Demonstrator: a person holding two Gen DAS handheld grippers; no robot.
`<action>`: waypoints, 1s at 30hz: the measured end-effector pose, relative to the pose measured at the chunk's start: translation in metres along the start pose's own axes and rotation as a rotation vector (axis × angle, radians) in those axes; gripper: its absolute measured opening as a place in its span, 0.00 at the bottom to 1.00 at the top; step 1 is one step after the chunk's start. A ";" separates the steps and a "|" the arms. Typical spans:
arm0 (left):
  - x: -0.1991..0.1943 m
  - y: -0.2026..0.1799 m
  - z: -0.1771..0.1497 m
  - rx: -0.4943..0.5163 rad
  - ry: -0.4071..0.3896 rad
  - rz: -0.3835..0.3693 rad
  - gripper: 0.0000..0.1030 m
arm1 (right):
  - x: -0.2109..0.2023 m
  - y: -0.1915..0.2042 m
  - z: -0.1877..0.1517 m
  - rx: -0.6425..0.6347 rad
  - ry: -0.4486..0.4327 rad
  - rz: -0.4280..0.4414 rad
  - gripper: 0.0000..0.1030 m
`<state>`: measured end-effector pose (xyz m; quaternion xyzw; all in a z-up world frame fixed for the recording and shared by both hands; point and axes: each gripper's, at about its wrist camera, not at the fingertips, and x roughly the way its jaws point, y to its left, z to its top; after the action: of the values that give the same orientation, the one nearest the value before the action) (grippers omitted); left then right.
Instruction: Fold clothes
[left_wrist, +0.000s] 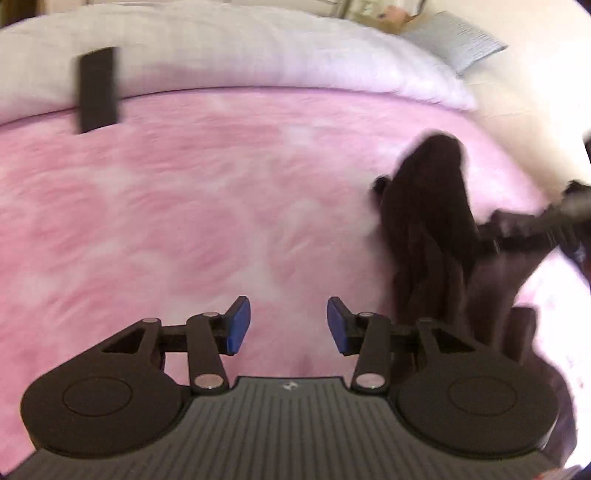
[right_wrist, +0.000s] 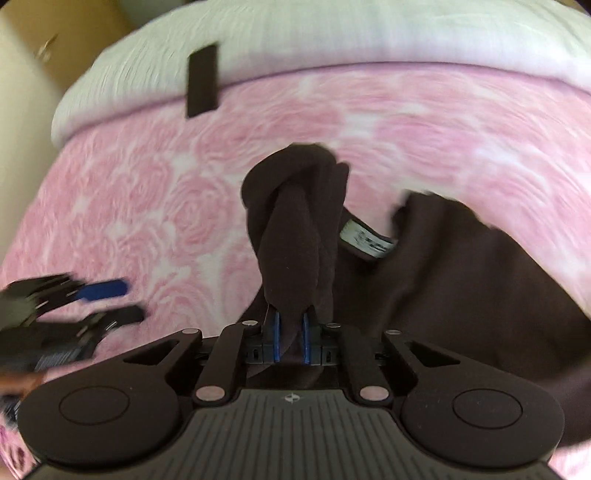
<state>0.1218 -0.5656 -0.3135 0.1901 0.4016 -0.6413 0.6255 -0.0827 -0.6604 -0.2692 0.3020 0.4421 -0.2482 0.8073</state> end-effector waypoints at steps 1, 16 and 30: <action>0.009 -0.006 0.005 0.006 0.005 -0.046 0.44 | -0.007 -0.007 -0.007 0.021 -0.006 -0.011 0.09; 0.079 -0.099 -0.006 0.220 0.262 -0.419 0.37 | -0.048 -0.084 -0.089 0.281 0.014 -0.112 0.09; -0.067 -0.038 0.019 0.050 0.022 -0.069 0.01 | -0.066 -0.082 -0.093 0.273 -0.011 -0.079 0.25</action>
<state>0.1000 -0.5402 -0.2417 0.1988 0.3986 -0.6702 0.5936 -0.2218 -0.6424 -0.2743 0.3901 0.4112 -0.3394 0.7507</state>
